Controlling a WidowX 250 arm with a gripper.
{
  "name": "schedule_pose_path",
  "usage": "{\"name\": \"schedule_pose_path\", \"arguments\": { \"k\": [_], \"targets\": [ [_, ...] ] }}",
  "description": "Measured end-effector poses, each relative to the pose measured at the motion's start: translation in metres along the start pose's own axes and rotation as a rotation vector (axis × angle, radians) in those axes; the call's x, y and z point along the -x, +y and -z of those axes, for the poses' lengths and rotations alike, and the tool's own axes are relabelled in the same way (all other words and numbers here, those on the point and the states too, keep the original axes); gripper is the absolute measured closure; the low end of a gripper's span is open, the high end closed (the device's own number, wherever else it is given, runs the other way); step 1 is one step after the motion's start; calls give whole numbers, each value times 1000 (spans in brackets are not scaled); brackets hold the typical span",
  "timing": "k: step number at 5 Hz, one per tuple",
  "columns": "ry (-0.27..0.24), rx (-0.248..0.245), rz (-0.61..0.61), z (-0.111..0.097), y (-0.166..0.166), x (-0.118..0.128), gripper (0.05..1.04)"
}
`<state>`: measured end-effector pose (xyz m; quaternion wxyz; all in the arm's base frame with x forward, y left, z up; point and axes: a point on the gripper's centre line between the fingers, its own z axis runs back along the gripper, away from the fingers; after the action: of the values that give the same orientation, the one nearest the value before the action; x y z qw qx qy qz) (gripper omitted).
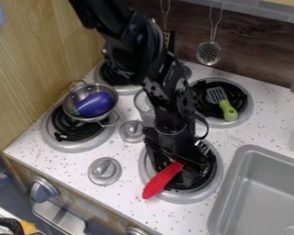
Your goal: Put red fork in grey pot
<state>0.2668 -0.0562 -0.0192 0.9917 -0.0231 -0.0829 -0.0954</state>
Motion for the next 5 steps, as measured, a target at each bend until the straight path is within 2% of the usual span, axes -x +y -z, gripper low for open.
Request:
{"name": "schedule_pose_path", "arguments": {
  "k": [1,2,3,4,5],
  "targets": [
    [13,-57,24,5,5,2,83],
    [29,-34,53,9,1,2,83],
    [26,-23,48,11,4,-2,83],
    [18,-5,45,12,6,-4,124],
    [18,-16,57,13,9,-6,402]
  ]
}}
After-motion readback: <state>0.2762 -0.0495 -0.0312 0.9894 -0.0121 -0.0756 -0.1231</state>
